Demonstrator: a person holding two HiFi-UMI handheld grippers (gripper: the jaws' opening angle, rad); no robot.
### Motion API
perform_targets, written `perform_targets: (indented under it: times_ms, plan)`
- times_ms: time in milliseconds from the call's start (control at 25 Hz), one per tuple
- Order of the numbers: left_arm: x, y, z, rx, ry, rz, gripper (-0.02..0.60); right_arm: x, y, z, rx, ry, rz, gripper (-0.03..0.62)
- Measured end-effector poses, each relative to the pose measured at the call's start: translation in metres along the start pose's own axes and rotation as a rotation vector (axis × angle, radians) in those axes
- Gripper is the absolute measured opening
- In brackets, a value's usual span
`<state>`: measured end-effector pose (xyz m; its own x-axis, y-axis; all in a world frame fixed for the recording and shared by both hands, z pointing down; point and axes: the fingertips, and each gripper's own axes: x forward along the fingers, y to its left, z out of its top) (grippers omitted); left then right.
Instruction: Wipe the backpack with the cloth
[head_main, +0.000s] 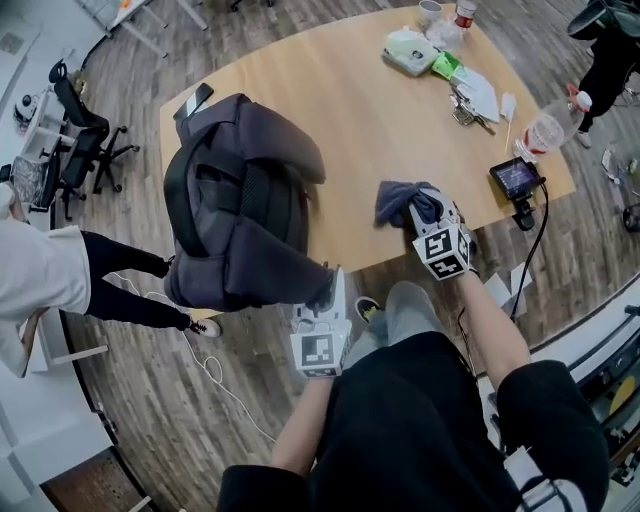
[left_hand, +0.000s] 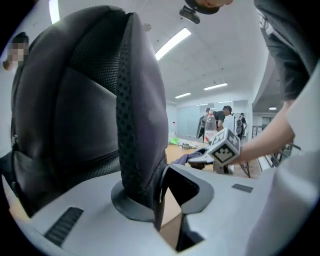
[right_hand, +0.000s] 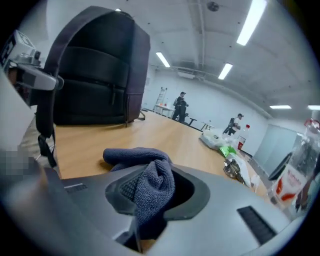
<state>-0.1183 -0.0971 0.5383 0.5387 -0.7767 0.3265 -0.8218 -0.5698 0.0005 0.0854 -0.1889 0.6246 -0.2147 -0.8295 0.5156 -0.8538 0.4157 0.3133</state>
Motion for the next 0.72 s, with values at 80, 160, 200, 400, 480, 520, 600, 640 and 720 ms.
perform_targets:
  times_ms: [80,160,200,400,480,520,600,640,720]
  plan:
    - [-0.033,0.016,-0.015,0.01,0.028,0.037,0.092,-0.003,-0.014,0.002,-0.057,0.016,0.072,0.103]
    - [-0.069,0.046,-0.019,0.019,0.054,0.124,0.09,0.004,-0.029,0.011,-0.048,0.031,0.17,0.186]
    - [-0.083,0.06,-0.016,0.046,0.069,0.166,0.091,0.007,-0.036,0.015,-0.027,0.048,0.215,0.238]
    - [-0.129,0.117,0.018,0.204,0.077,0.288,0.091,-0.008,-0.077,0.032,0.129,0.055,0.249,0.308]
    - [-0.138,0.137,0.035,0.222,0.029,0.343,0.091,-0.013,-0.077,0.036,0.22,0.001,0.21,0.322]
    - [-0.139,0.145,0.044,0.218,0.004,0.369,0.091,-0.009,-0.067,0.034,0.254,-0.011,0.194,0.347]
    - [-0.134,0.156,0.057,0.186,-0.041,0.395,0.091,0.012,-0.038,0.02,0.233,0.03,0.148,0.414]
    - [-0.131,0.158,0.061,0.162,-0.056,0.393,0.091,0.026,-0.025,0.007,0.2,0.076,0.12,0.42]
    - [-0.127,0.16,0.063,0.12,-0.074,0.381,0.091,0.047,-0.014,-0.016,0.195,0.142,0.065,0.422]
